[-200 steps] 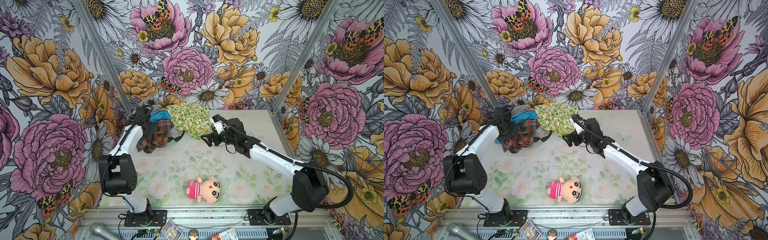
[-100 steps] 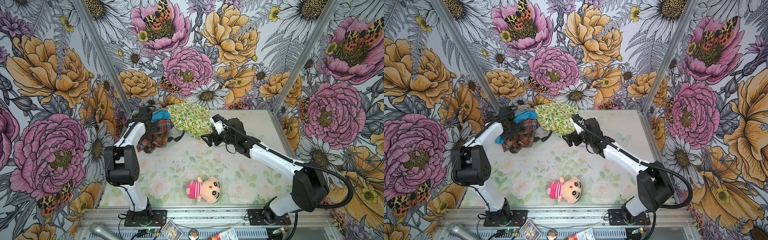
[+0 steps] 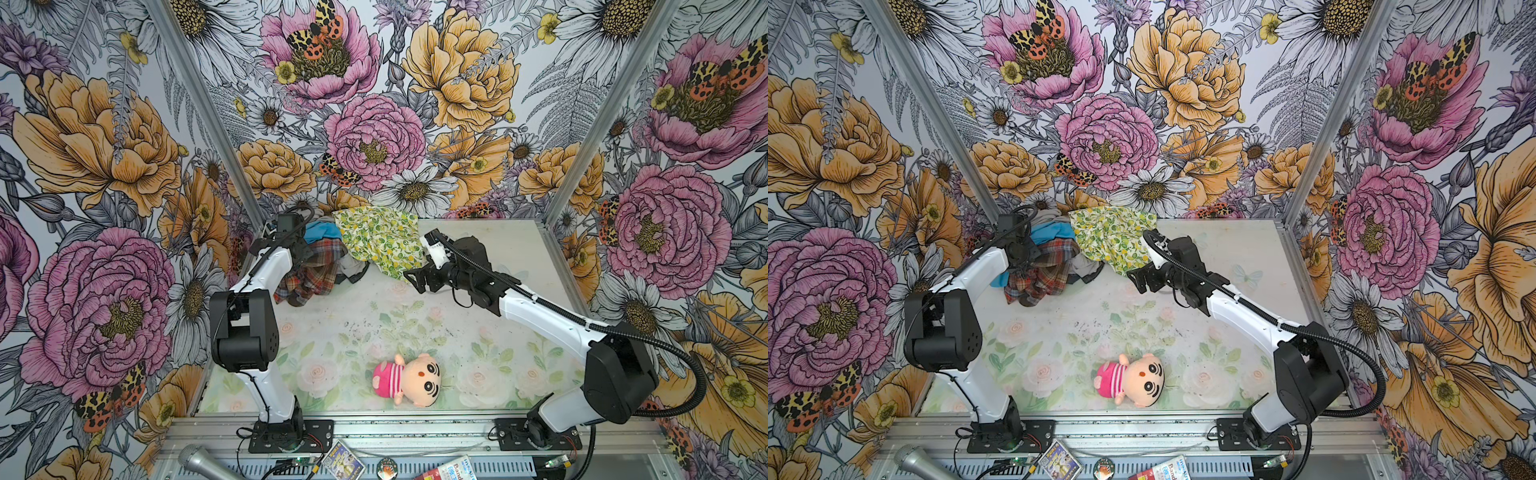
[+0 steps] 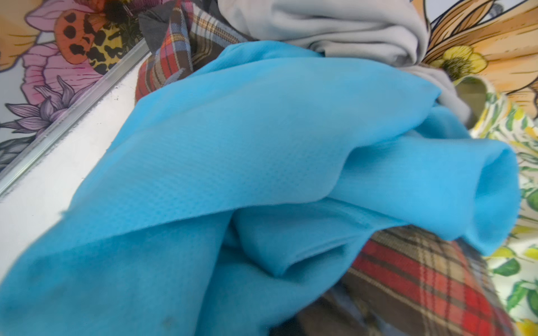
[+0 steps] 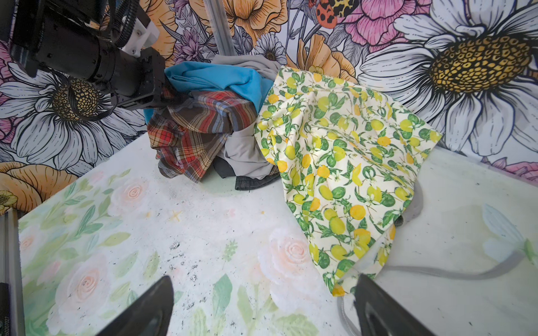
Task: Pick out a specific cloth from the pile
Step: 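Grasp the plaid shirt with the left gripper and lift it from the pile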
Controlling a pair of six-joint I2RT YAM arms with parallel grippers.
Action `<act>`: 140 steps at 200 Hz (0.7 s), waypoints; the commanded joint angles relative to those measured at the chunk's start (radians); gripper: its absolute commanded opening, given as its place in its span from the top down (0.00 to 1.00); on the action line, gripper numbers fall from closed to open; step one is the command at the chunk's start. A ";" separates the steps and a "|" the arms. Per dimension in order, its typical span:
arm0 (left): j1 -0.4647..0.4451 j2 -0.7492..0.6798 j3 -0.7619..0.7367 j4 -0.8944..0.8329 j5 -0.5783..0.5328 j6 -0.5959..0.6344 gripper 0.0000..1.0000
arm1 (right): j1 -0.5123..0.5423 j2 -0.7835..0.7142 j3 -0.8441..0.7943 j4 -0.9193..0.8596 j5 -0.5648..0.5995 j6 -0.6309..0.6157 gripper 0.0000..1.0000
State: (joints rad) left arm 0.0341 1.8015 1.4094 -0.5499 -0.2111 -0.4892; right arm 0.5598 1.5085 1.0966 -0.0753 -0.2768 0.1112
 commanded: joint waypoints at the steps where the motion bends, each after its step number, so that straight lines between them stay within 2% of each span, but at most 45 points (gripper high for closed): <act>1: 0.005 0.005 0.054 0.072 0.048 0.044 1.00 | 0.005 -0.012 0.020 -0.013 0.029 -0.024 0.03; 81: -0.003 -0.177 0.128 0.065 0.147 0.019 1.00 | -0.007 0.032 0.090 -0.015 0.044 -0.026 0.03; 140: 0.006 -0.237 0.231 0.066 0.234 -0.044 1.00 | -0.023 0.073 0.162 -0.014 0.027 -0.012 0.03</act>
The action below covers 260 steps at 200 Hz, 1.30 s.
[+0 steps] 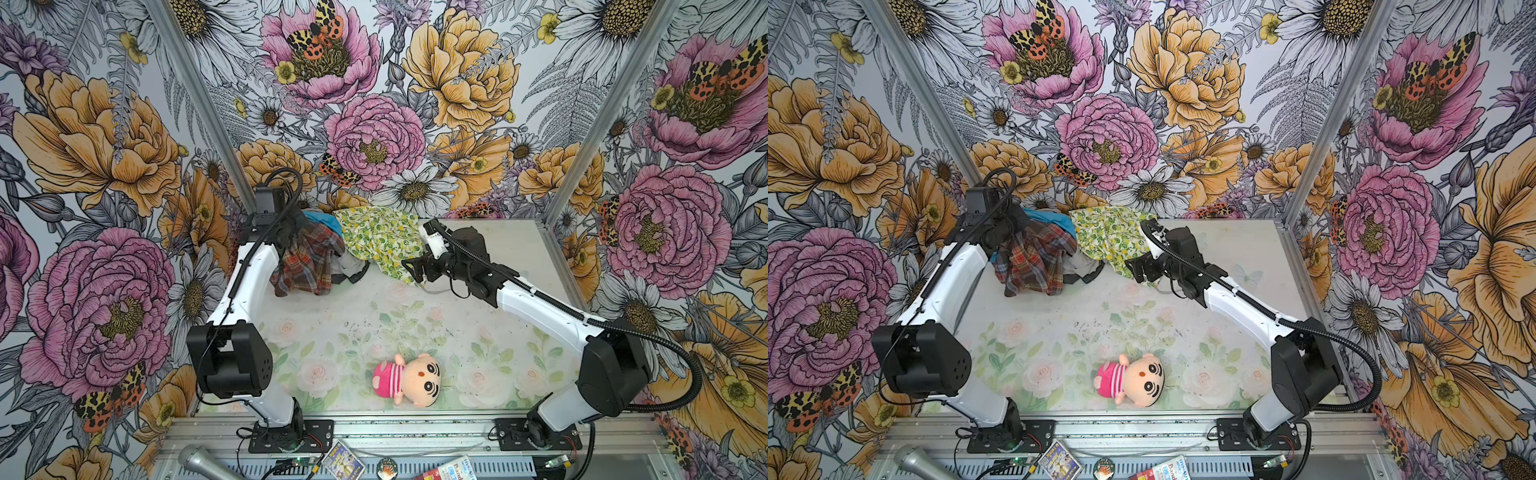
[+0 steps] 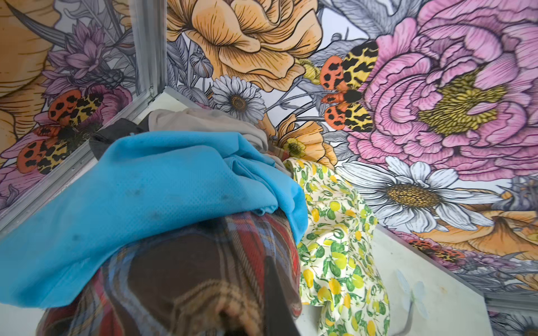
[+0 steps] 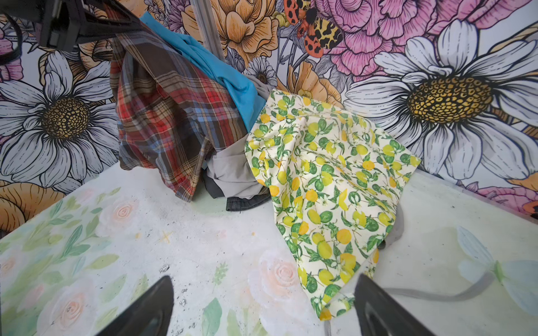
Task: Pick out a specific cloth from the pile
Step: 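Grasp the plaid shirt with the left gripper and lift it from the pile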
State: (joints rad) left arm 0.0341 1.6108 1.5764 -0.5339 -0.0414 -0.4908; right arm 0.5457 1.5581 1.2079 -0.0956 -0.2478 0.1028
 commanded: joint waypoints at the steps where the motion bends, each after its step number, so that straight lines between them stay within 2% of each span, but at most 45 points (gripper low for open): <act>1: 0.006 -0.046 0.066 0.049 0.066 -0.045 1.00 | -0.010 0.023 0.052 0.007 -0.003 -0.002 0.03; 68: 0.019 -0.055 0.234 0.050 0.142 -0.092 1.00 | -0.013 0.045 0.088 0.008 -0.010 0.026 0.03; 196: 0.059 0.009 0.555 0.054 0.177 -0.170 1.00 | -0.020 0.047 0.113 0.008 0.002 0.031 0.02; 260: 0.006 0.067 0.636 0.072 0.233 -0.213 1.00 | -0.029 0.053 0.135 0.053 -0.006 0.053 0.02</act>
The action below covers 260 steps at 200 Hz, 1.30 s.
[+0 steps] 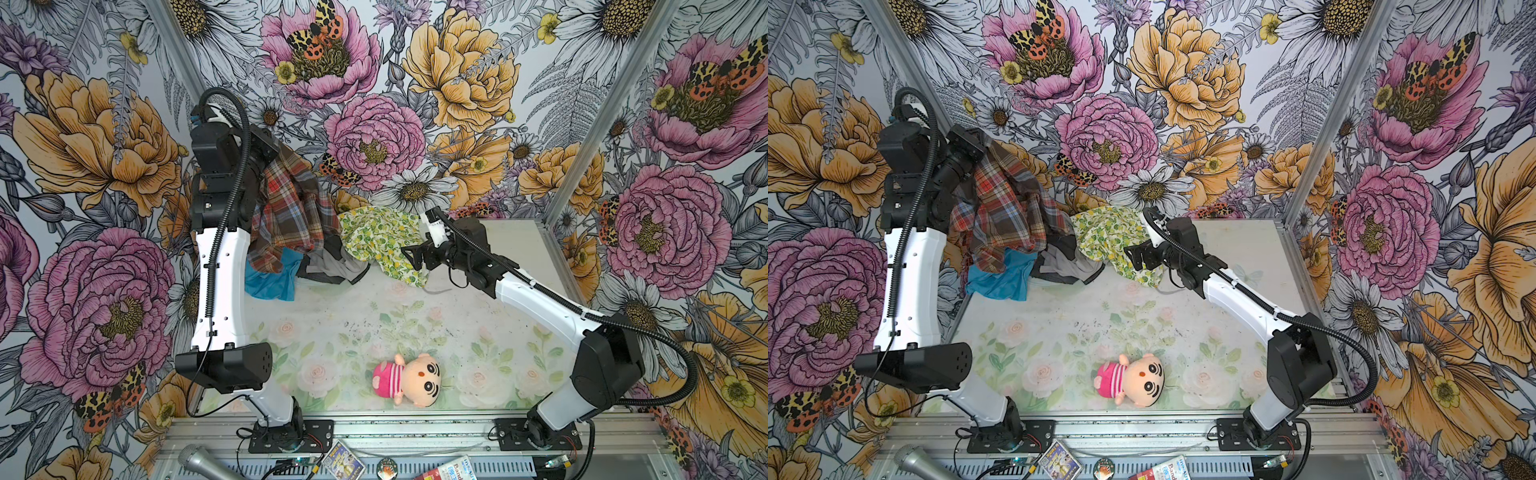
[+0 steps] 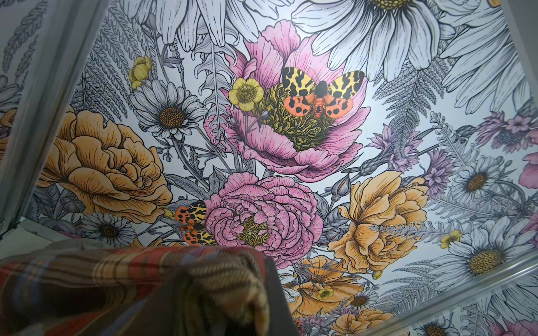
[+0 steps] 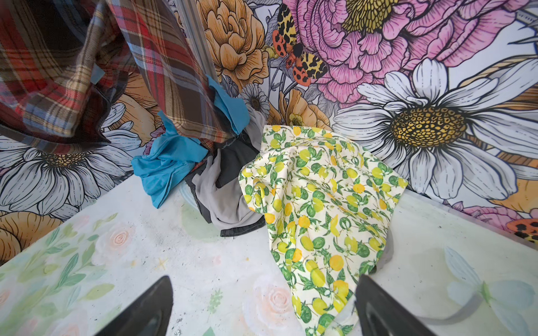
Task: Pick out a specific cloth from the pile
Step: 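Grasp the plaid shirt with the left gripper and lift it from the pile, then bring the right gripper to the lifted plaid shirt and grasp it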
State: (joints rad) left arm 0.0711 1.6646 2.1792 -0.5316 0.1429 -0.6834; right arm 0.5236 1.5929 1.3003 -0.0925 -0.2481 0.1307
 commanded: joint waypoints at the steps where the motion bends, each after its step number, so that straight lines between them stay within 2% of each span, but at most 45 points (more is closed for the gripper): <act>1: -0.033 0.014 0.032 0.070 0.049 -0.020 1.00 | -0.007 0.018 0.043 0.051 -0.006 0.026 0.01; 62: -0.143 0.020 -0.014 0.073 0.126 0.003 1.00 | -0.001 0.072 0.119 0.174 -0.090 0.103 0.00; 135: -0.275 -0.027 -0.153 0.094 0.295 0.033 1.00 | 0.036 0.127 0.152 0.329 -0.160 0.149 0.00; 208: -0.384 -0.085 -0.258 0.092 0.314 0.037 1.00 | 0.070 0.176 0.138 0.418 -0.148 0.133 0.00; 260: -0.451 -0.136 -0.319 0.093 0.367 0.058 1.00 | 0.085 0.239 0.176 0.455 -0.157 0.112 0.00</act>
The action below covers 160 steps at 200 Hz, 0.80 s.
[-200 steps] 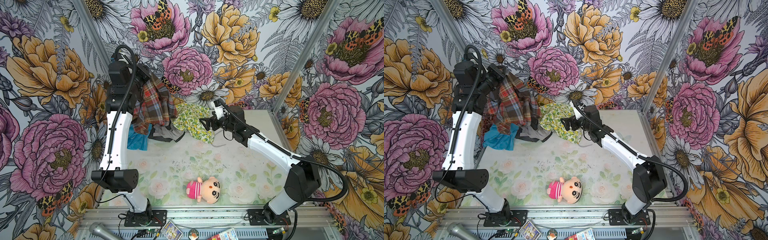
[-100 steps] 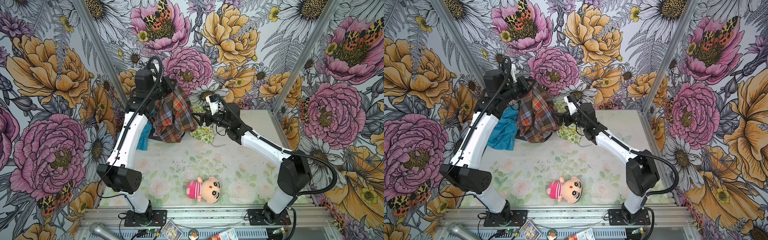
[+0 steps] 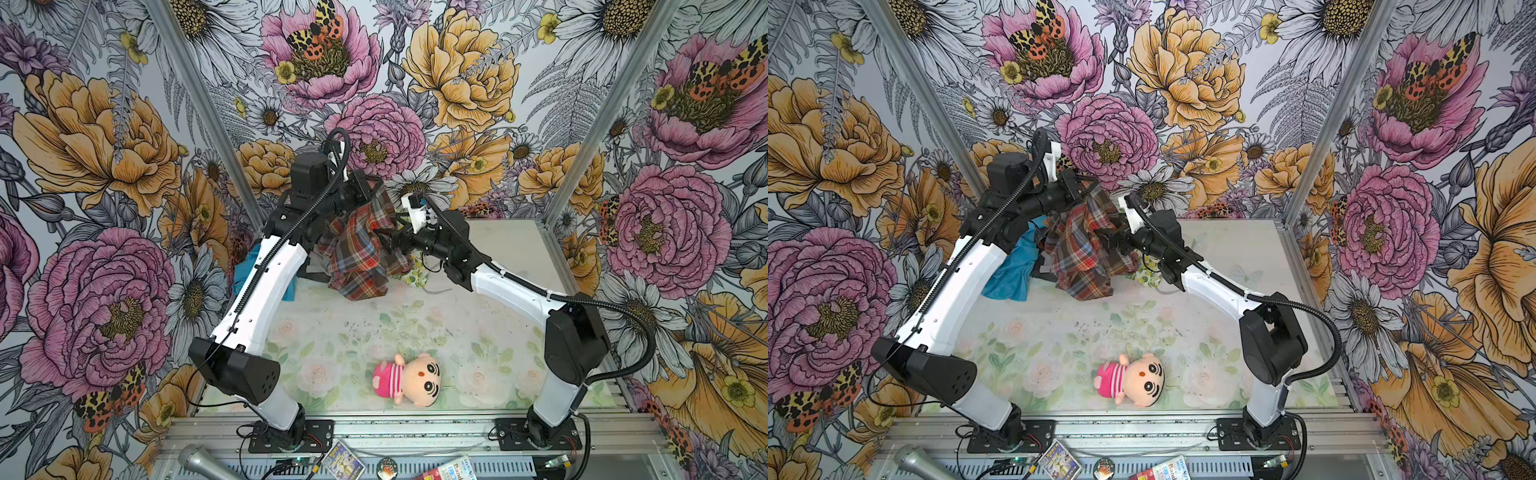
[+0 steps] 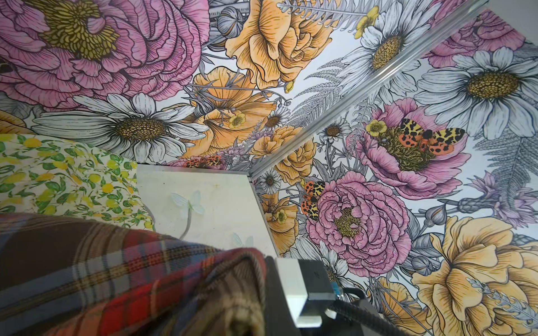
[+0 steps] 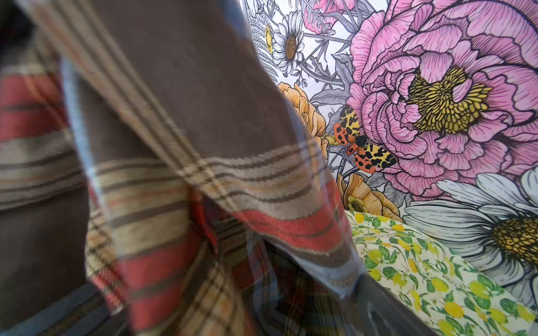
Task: Pick out a specific cloth from the pile
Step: 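Bring the right gripper to the lifted plaid shirt and grasp it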
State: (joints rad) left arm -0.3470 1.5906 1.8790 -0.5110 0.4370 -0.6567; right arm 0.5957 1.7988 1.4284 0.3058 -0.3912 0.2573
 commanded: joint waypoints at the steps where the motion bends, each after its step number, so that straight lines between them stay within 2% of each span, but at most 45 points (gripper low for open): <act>1: -0.034 -0.062 -0.020 0.072 0.073 0.031 1.00 | 0.014 0.033 0.049 0.058 -0.016 -0.014 0.00; 28: -0.056 -0.074 -0.044 0.072 0.098 0.021 1.00 | 0.039 0.062 0.066 0.094 -0.024 -0.007 0.01; 73: -0.073 -0.117 -0.074 0.071 0.112 0.002 1.00 | 0.056 0.093 0.069 0.216 0.059 0.042 0.02; 84: -0.072 -0.132 -0.090 0.072 0.114 -0.004 1.00 | 0.057 0.097 0.076 0.245 0.086 0.054 0.15; 95: -0.072 -0.150 -0.112 0.071 0.109 -0.010 1.00 | 0.056 0.096 0.084 0.263 0.106 0.061 0.38; 105: -0.069 -0.167 -0.132 0.072 0.104 -0.011 1.00 | 0.056 0.092 0.089 0.274 0.112 0.063 0.66; 112: -0.066 -0.177 -0.143 0.072 0.101 -0.016 1.00 | 0.056 0.088 0.096 0.274 0.110 0.066 0.95; 114: -0.065 -0.180 -0.146 0.071 0.100 -0.017 1.00 | 0.056 0.086 0.096 0.274 0.110 0.066 1.00; 160: -0.028 -0.225 -0.197 0.072 0.053 -0.017 1.00 | 0.058 0.017 0.080 0.272 0.143 0.108 1.00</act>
State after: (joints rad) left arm -0.3939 1.4128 1.7004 -0.4873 0.4843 -0.6567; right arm 0.6544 1.8812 1.4853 0.5278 -0.2985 0.3305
